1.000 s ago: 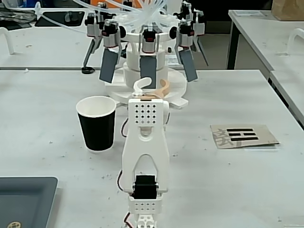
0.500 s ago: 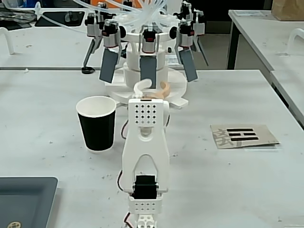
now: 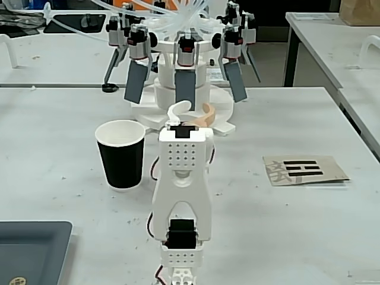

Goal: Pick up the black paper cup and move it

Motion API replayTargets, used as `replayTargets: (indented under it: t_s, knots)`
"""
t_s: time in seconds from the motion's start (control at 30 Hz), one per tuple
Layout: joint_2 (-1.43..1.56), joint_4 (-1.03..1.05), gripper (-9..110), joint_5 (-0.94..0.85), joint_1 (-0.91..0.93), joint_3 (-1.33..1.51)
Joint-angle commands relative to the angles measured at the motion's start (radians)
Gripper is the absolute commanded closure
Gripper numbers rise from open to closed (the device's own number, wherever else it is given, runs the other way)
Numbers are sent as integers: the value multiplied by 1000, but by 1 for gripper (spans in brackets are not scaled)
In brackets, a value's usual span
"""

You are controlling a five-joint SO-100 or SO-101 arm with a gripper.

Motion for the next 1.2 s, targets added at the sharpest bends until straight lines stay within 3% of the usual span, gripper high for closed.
replayTargets:
  t_s: [0.0,0.53,1.17]
  knots:
    - [106,-28,97,-6,8,29]
    - [380,-58,93,8,6,314]
    - [571,-100,78,28,-78,512]
